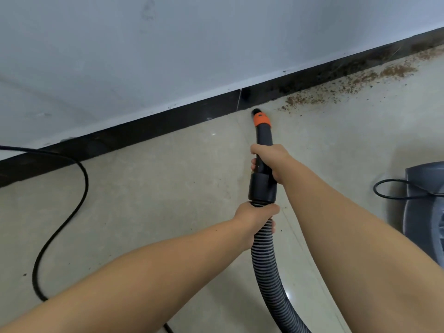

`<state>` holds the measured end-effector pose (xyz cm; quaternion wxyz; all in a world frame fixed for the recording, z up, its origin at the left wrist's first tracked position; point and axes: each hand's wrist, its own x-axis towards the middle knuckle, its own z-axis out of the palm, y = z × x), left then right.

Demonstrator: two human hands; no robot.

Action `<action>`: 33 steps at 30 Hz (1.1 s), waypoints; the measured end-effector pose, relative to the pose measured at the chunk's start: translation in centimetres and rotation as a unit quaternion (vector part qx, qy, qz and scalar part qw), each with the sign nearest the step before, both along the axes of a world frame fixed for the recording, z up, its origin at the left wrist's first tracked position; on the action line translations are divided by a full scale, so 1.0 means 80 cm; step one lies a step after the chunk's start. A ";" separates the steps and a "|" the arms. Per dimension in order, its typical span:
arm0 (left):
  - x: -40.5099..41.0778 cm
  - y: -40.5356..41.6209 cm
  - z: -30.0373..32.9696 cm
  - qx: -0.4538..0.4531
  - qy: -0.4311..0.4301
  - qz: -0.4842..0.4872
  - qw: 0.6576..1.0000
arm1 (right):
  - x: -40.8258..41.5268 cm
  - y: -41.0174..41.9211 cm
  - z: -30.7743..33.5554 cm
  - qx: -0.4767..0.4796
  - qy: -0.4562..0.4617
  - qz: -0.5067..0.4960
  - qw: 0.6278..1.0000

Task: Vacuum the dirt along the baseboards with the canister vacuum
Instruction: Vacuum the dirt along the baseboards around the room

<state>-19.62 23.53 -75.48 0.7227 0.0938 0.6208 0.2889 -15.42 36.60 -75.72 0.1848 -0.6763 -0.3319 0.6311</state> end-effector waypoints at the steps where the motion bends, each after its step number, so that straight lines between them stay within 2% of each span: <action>1: 0.008 0.003 -0.001 0.004 -0.003 -0.014 1.000 | 0.013 0.003 -0.001 0.000 -0.007 -0.019 1.000; 9: 0.067 0.055 -0.003 0.005 -0.030 -0.068 0.997 | 0.096 0.046 0.000 0.002 -0.048 -0.081 0.996; 18: 0.031 0.047 -0.013 0.001 0.007 -0.027 1.000 | 0.038 0.044 -0.006 0.008 -0.014 -0.031 0.999; 27: 0.056 0.072 -0.002 0.000 -0.011 -0.120 0.993 | 0.100 0.055 -0.005 0.009 -0.031 -0.132 0.991; 33: 0.055 0.087 -0.001 -0.013 -0.035 -0.060 0.998 | 0.071 0.081 -0.001 0.020 -0.017 -0.062 0.998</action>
